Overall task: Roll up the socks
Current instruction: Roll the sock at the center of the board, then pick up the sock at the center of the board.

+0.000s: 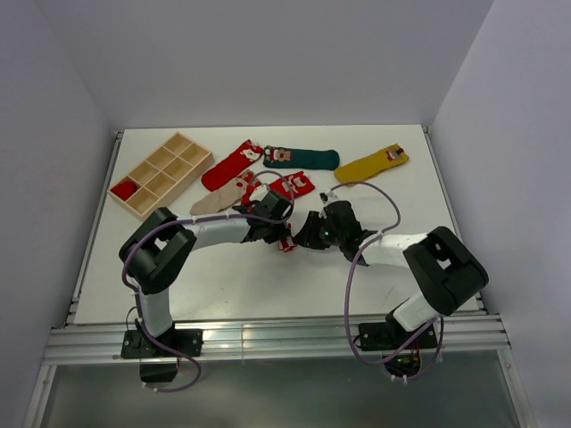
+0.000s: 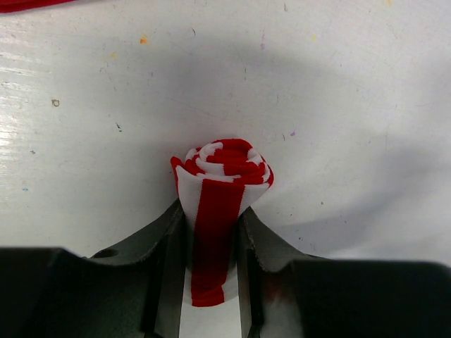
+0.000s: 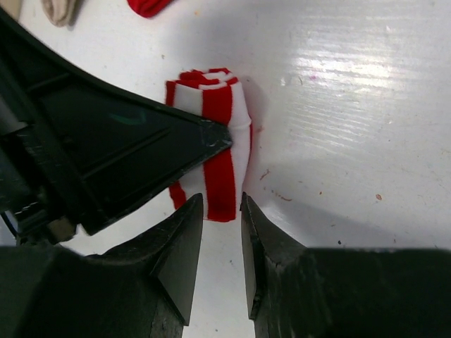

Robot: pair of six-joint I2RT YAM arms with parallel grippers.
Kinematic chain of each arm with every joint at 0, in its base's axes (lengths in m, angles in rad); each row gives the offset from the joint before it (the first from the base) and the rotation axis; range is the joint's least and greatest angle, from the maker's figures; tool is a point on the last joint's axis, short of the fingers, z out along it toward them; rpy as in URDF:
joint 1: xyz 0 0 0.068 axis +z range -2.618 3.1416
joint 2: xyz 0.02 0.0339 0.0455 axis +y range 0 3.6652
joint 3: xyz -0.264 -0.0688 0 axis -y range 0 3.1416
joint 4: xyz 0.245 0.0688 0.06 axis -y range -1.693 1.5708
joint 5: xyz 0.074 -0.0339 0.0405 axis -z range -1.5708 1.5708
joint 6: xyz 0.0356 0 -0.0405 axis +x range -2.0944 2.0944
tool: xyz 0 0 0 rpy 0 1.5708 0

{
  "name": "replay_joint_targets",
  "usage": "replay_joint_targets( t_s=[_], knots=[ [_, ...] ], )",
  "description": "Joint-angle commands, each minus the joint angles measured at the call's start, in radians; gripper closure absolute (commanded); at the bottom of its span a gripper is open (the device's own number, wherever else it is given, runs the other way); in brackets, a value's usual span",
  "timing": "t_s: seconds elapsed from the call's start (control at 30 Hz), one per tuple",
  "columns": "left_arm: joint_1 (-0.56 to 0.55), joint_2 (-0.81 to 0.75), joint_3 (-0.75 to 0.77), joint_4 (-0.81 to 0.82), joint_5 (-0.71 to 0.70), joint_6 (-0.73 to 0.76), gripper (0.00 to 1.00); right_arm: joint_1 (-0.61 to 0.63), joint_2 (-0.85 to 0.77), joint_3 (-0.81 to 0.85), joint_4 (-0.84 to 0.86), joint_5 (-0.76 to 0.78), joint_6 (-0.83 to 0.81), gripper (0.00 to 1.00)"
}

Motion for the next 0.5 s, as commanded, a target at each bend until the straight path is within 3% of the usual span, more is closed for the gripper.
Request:
replay_joint_targets(
  t_s=[0.0,0.1,0.2,0.3,0.37,0.47],
  knots=[
    [-0.013,0.047,-0.069,-0.193,0.012,0.047,0.98,0.003,0.051,0.016,0.086,-0.010,0.016,0.65],
    [-0.014,0.043,-0.076,-0.179,0.019,0.047,0.98,0.000,0.105,0.013,0.123,-0.041,0.029,0.67],
    [-0.014,0.037,-0.091,-0.154,0.029,0.047,0.98,-0.006,0.134,-0.007,0.162,-0.055,0.039,0.75],
    [-0.014,0.030,-0.108,-0.128,0.045,0.049,0.94,-0.017,0.155,-0.024,0.166,-0.052,0.038,0.89],
    [-0.014,0.021,-0.125,-0.099,0.055,0.049,0.88,-0.017,0.159,-0.025,0.153,-0.044,0.032,0.99],
    [-0.014,0.002,-0.151,-0.059,0.072,0.051,0.75,-0.026,0.165,-0.028,0.130,-0.041,0.033,1.00]
  ],
)
